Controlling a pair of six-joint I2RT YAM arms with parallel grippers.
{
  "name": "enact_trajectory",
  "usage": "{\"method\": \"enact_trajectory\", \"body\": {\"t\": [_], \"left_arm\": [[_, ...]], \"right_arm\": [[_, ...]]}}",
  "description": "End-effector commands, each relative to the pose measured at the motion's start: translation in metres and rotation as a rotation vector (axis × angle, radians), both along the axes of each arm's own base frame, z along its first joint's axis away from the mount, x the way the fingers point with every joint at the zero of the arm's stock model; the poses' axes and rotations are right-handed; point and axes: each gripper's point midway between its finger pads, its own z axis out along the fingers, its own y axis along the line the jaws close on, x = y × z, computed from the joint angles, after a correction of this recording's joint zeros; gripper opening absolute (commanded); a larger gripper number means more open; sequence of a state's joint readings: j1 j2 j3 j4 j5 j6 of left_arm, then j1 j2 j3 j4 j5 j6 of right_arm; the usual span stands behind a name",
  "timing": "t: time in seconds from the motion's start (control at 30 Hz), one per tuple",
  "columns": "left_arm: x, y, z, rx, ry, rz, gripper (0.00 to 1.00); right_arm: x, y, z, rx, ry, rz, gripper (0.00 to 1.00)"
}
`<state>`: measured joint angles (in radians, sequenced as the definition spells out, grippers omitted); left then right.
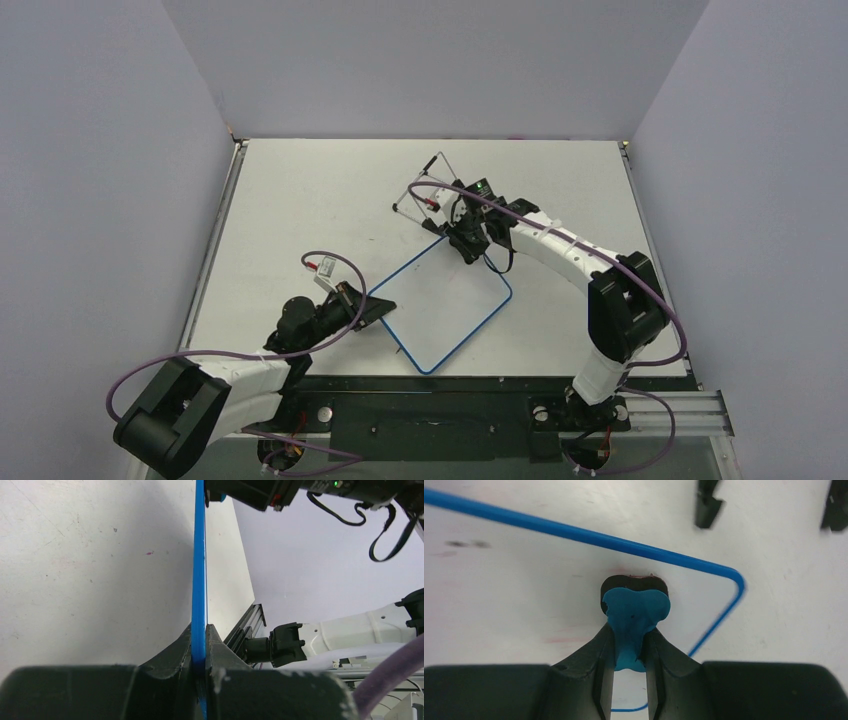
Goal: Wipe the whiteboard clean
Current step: Erase the whiteboard at the center of the board.
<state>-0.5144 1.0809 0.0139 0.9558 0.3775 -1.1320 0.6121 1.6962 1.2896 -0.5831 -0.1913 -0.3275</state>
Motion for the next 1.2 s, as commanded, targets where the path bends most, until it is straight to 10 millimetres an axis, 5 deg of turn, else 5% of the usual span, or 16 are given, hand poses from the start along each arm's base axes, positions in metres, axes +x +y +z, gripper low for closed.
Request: {"method": "enact_trajectory", "body": {"t": [0.0, 0.13, 0.3, 0.37, 0.47, 0.67, 0.8, 0.9, 1.17], "left_arm": [[0.001, -0.013, 0.073, -0.119, -0.253, -0.074, 0.00], [0.001, -0.014, 0.073, -0.110, -0.261, -0.083, 0.00], [0.003, -0.019, 0.075, -0.110, -0.266, -0.101, 0.00], [0.002, -0.020, 0.077, -0.113, -0.271, -0.109, 0.00], [0.000, -0.020, 0.079, -0.115, -0.279, -0.111, 0.00], [-0.004, -0.017, 0.079, -0.096, -0.301, -0.108, 0.00], [-0.004, -0.016, 0.080, -0.083, -0.317, -0.106, 0.00], [-0.004, -0.016, 0.080, -0.083, -0.319, -0.107, 0.00], [-0.003, -0.016, 0.078, -0.079, -0.316, -0.104, 0.00]], "right_arm": [[0.028, -0.003, 0.019, 0.056, -0.039, -0.144, 0.00], [0.002, 0.023, 0.025, 0.063, -0.033, -0.024, 0.00], [-0.066, 0.079, 0.034, 0.047, -0.049, 0.231, 0.00], [-0.079, 0.089, 0.037, 0.043, -0.056, 0.268, 0.00], [-0.067, 0.084, 0.034, 0.010, -0.074, 0.220, 0.00], [0.004, 0.014, 0.019, -0.057, -0.069, -0.075, 0.00], [0.022, -0.014, 0.013, -0.086, -0.071, -0.158, 0.00], [0.015, -0.009, 0.008, -0.074, -0.039, -0.124, 0.00], [-0.056, 0.049, 0.018, -0.077, -0.062, 0.191, 0.00]]}}
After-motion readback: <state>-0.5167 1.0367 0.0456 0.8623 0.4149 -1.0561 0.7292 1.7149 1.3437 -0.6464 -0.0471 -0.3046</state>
